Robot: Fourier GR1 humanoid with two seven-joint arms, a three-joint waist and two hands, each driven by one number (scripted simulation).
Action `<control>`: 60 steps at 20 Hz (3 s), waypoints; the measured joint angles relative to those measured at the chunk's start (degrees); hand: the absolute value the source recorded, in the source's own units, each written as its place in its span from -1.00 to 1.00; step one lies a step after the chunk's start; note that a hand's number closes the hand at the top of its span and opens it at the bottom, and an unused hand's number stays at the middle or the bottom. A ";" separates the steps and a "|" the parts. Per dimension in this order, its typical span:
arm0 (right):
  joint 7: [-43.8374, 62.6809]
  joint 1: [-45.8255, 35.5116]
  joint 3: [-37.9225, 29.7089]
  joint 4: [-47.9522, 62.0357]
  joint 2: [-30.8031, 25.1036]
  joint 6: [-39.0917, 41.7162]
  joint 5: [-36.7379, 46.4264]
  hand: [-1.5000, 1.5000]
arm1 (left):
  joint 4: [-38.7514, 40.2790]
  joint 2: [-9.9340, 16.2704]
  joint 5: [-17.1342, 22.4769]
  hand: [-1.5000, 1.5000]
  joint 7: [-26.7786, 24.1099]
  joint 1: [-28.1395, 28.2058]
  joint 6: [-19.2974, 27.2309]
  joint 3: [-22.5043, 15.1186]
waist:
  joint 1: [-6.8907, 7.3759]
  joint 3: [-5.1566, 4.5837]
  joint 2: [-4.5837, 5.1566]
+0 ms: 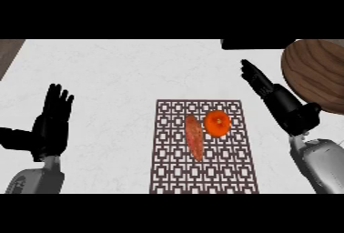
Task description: Pick the sweet potato from the placemat and place it in the bowl
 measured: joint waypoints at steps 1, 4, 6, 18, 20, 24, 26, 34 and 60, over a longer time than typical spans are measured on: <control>0.38 -0.09 0.60 -0.40 1.00 0.47 -0.37 -1.00 | 0.64 0.27 -0.39 0.00 -0.20 -0.41 -0.31 0.02 | 0.19 -0.03 -0.33; -0.10 -1.04 5.59 -2.55 7.55 2.50 -2.77 -1.00 | 0.35 3.15 -2.45 0.00 -0.51 -2.55 -0.79 0.08 | 1.41 -0.06 -0.95; -0.49 -2.67 9.52 -3.86 12.94 4.75 -5.45 -1.00 | -0.54 5.45 -4.38 0.00 -0.94 -4.33 -1.15 -0.24 | 2.93 0.00 -1.09; -5.54 4.95 25.60 -14.91 16.48 -15.28 27.78 -1.00 | -2.11 11.53 -6.21 0.00 1.67 -6.52 -4.35 1.83 | 0.66 -0.20 -1.98; -1.20 4.56 25.86 -18.55 13.95 -14.40 31.38 -1.00 | -1.93 11.71 -6.32 0.00 1.67 -6.60 -4.65 2.13 | 0.44 -0.22 -2.03; 10.82 2.77 24.16 -26.36 9.45 -9.99 35.93 -1.00 | -2.43 12.17 -6.09 0.00 1.61 -5.72 -5.48 3.00 | 0.31 -0.26 -2.09; 16.93 0.47 22.06 -29.39 6.77 -5.49 35.72 -1.00 | -3.03 11.94 -6.57 0.00 1.99 -5.73 -5.01 2.71 | 0.32 -0.28 -2.11; 34.24 -6.13 18.59 -34.96 -3.59 15.91 26.50 -1.00 | -4.25 12.21 -6.36 0.00 3.14 -5.53 -5.77 3.08 | 0.85 -0.32 -1.96; 30.46 -4.43 15.06 -18.34 5.17 34.16 35.39 -1.00 | -5.54 8.65 -10.79 0.00 5.95 -7.21 -8.56 6.88 | 1.22 -0.17 -1.63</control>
